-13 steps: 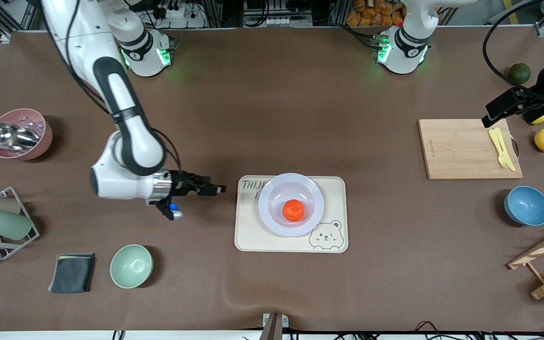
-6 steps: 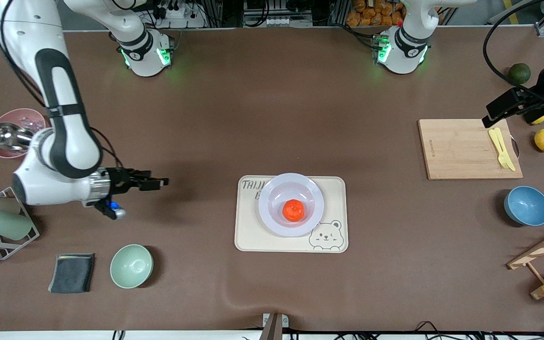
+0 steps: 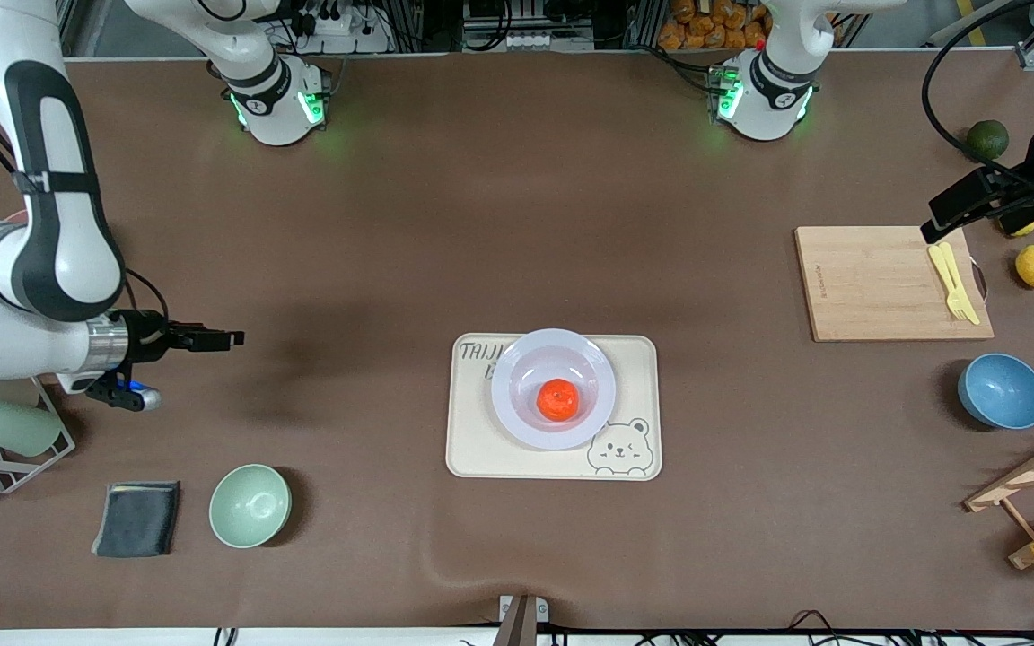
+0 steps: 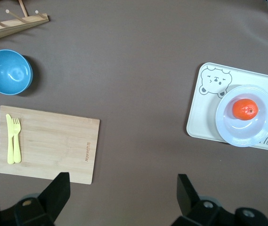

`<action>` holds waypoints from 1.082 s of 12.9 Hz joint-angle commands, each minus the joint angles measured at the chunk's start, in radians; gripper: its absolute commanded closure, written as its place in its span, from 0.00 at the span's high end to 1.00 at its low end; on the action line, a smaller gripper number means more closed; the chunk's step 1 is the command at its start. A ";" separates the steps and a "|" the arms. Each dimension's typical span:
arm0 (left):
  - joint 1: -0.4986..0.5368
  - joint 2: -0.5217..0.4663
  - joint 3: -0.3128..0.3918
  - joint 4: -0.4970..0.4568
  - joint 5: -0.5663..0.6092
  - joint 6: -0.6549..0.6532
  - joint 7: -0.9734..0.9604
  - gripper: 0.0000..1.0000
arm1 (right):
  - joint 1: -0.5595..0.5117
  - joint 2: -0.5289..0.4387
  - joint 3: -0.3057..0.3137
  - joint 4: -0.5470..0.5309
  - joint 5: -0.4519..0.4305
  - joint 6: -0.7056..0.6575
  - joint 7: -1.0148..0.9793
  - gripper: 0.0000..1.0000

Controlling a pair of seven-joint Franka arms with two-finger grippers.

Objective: Place orange and plate with both arms

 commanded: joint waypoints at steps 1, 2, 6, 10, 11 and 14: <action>0.004 -0.020 -0.004 -0.001 0.009 -0.020 0.015 1.00 | -0.043 -0.083 0.038 -0.008 -0.049 -0.030 -0.021 1.00; 0.003 -0.022 -0.011 -0.003 0.029 -0.021 0.018 1.00 | -0.053 -0.113 0.043 -0.004 -0.082 -0.047 -0.021 1.00; 0.003 -0.044 -0.045 -0.043 0.041 -0.015 0.016 1.00 | -0.053 -0.185 0.083 0.117 -0.239 -0.231 -0.012 1.00; 0.006 -0.061 -0.045 -0.038 0.078 -0.026 0.024 1.00 | -0.062 -0.268 0.129 0.140 -0.371 -0.256 -0.009 1.00; 0.006 -0.063 -0.044 -0.037 0.078 -0.036 0.024 1.00 | -0.060 -0.287 0.130 0.150 -0.371 -0.265 -0.004 1.00; 0.000 -0.052 -0.045 -0.024 0.078 -0.037 0.019 1.00 | -0.062 -0.342 0.134 0.139 -0.388 -0.262 0.009 1.00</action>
